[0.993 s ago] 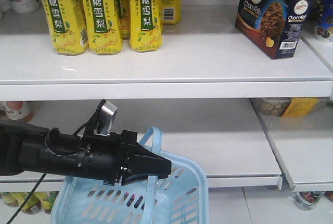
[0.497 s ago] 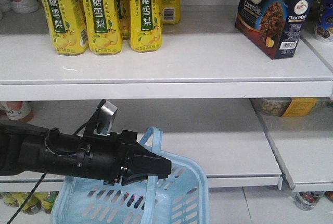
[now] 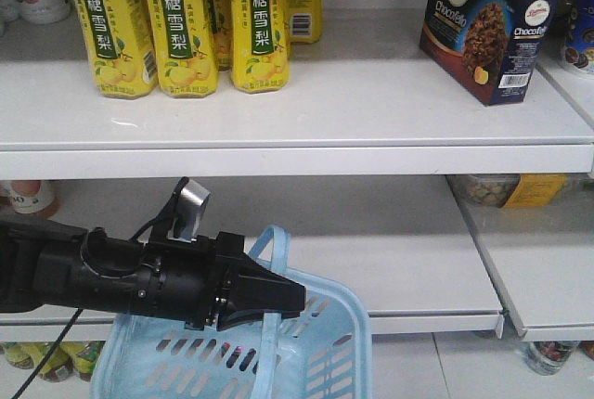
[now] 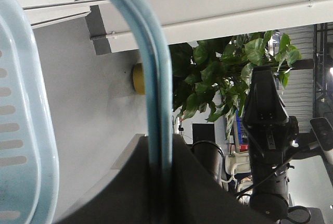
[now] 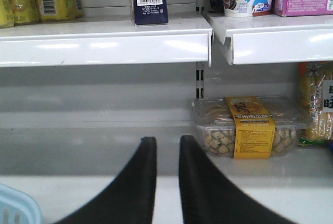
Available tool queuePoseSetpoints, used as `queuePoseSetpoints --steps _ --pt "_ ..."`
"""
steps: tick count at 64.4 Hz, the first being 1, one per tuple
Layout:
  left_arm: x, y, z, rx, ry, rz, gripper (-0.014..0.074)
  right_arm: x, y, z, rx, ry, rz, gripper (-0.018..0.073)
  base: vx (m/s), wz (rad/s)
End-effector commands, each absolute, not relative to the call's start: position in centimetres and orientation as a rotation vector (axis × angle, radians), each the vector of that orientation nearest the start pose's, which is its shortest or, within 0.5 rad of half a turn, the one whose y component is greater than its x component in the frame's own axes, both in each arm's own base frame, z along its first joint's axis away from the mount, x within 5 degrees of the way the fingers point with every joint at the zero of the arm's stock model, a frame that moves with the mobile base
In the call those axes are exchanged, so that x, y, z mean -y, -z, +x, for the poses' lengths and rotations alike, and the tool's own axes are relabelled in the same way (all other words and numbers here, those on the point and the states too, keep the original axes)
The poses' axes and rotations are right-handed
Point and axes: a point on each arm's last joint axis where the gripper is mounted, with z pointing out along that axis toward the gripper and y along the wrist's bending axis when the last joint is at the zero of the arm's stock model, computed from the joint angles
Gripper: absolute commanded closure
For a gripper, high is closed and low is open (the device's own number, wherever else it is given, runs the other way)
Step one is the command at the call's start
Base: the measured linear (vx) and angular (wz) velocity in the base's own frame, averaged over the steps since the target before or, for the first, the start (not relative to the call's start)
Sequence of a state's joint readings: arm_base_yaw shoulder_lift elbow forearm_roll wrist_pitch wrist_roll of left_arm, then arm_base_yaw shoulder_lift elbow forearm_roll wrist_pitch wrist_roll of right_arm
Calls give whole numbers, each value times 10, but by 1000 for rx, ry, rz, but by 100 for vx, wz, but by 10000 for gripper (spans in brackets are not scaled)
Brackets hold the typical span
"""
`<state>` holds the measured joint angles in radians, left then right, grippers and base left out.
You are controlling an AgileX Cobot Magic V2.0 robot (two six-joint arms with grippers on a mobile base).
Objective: Left arm holds basket, right arm returns cookies
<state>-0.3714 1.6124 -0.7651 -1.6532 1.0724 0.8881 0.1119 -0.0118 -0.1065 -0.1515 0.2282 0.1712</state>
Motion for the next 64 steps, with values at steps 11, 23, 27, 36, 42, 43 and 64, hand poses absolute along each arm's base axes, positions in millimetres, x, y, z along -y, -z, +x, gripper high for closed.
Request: queuePoseSetpoints --steps 11,23,27,36,42,43,64 --pt "179 -251 236 -2236 1894 187 603 -3 -245 47 -1488 -87 -53 568 0 0" --pt "179 -251 236 -2236 1894 187 603 -3 -245 47 -1487 -87 -54 568 0 0" --pt "179 -251 236 -2236 1894 187 603 -3 -245 47 -1487 -87 -54 568 0 0" --pt "179 -251 236 -2237 1893 188 603 -3 -245 47 -1487 -87 -54 568 0 0" --pt "179 -251 236 -2235 1896 187 603 -3 -245 47 -1487 -87 -54 568 0 0" --pt "179 -251 236 -2234 1898 188 603 -3 -245 47 -1487 -87 -54 568 0 0" --pt "164 -271 165 -2182 1824 270 603 -3 -245 47 -1487 -87 -54 568 0 0"
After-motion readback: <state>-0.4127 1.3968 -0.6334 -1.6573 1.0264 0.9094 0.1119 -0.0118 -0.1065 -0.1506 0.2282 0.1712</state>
